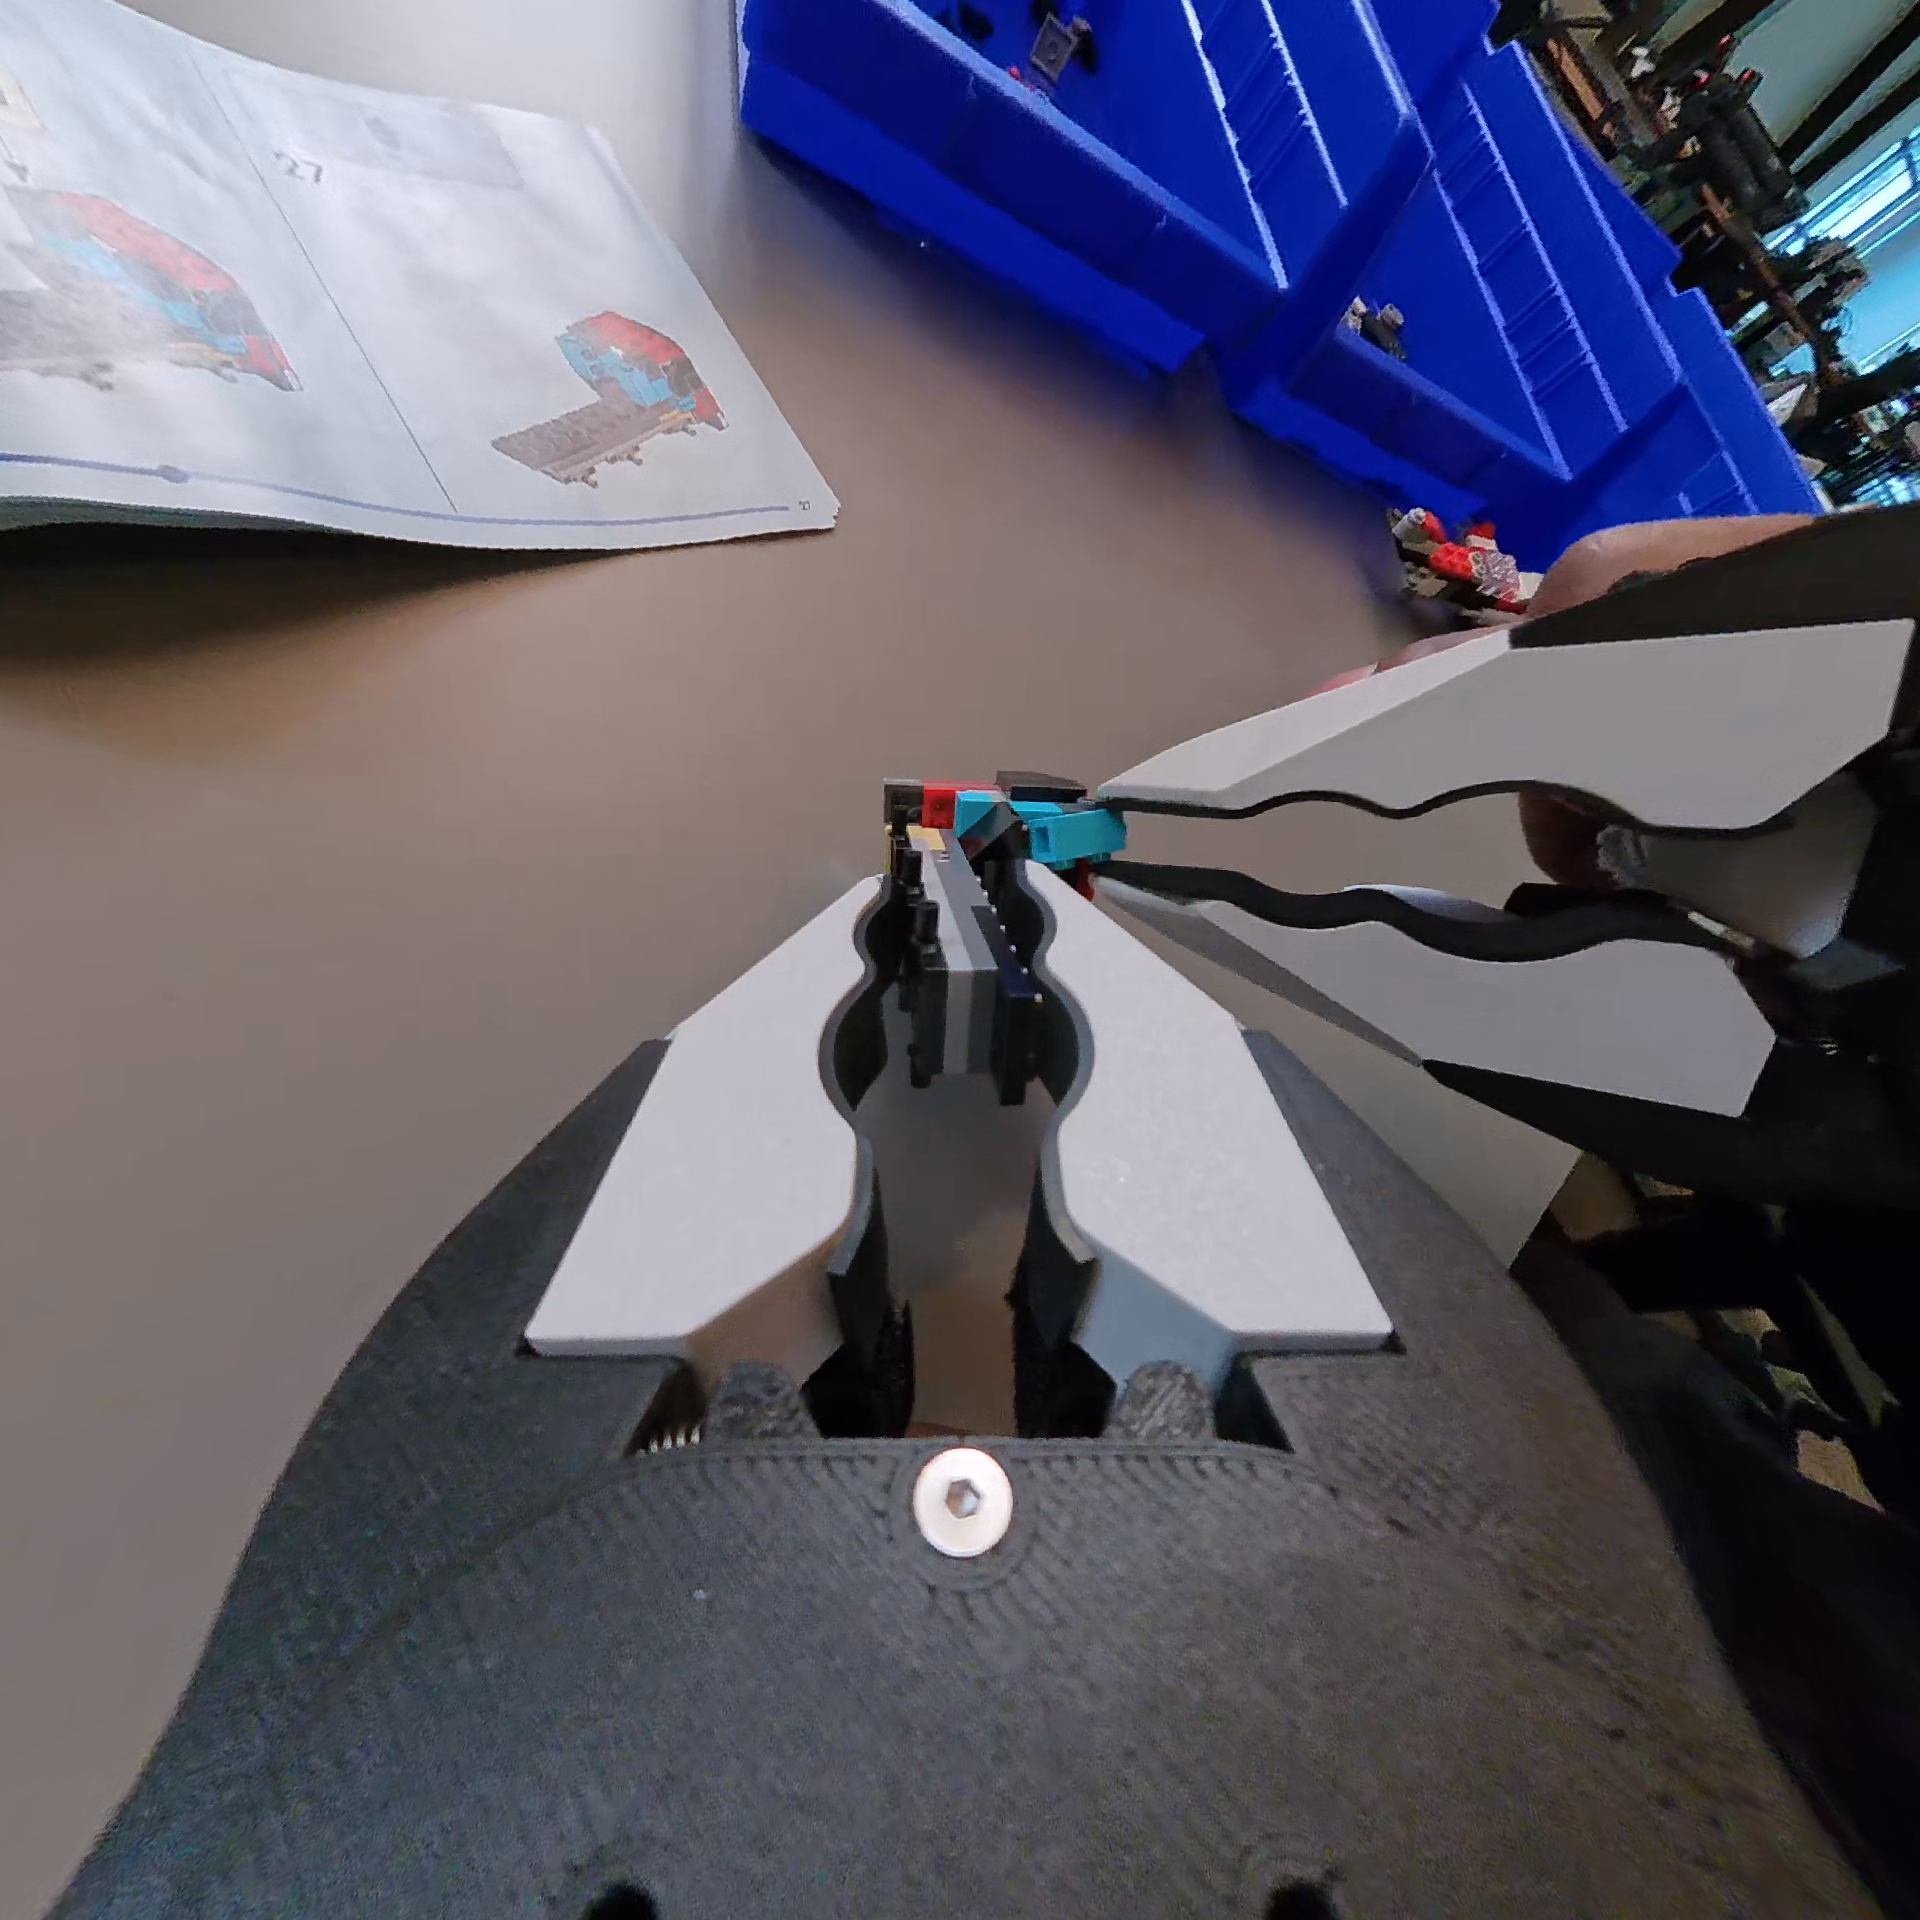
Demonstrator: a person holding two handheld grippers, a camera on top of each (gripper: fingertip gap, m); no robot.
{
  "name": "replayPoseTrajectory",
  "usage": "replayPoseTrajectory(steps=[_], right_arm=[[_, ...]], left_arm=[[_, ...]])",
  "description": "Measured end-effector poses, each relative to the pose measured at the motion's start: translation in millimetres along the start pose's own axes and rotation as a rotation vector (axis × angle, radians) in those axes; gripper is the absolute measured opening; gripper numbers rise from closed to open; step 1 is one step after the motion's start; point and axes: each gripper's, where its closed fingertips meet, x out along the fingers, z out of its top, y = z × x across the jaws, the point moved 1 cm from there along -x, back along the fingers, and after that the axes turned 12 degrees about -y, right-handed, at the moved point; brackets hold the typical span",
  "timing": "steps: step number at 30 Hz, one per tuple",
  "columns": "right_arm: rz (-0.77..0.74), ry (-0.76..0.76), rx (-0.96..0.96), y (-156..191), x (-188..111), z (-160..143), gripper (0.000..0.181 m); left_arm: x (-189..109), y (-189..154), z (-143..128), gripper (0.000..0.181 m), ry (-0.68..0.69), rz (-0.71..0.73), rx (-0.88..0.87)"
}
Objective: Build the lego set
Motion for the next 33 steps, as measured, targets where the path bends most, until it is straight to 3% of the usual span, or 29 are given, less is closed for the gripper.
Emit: replayPoseTrajectory(steps=[23,33], right_arm=[[0.002,0.213,-0.15,1.5,-0.8,-4.8,0.011],[0.021,0.104,-0.033,-0.5,1.7,0.8,0.011]], left_arm=[[1.5,-5.8,0.4,0.02,0.003,0.042,0.111],[-1.4,-4.8,4.9,0.02,-0.018,0.023,0.086]])
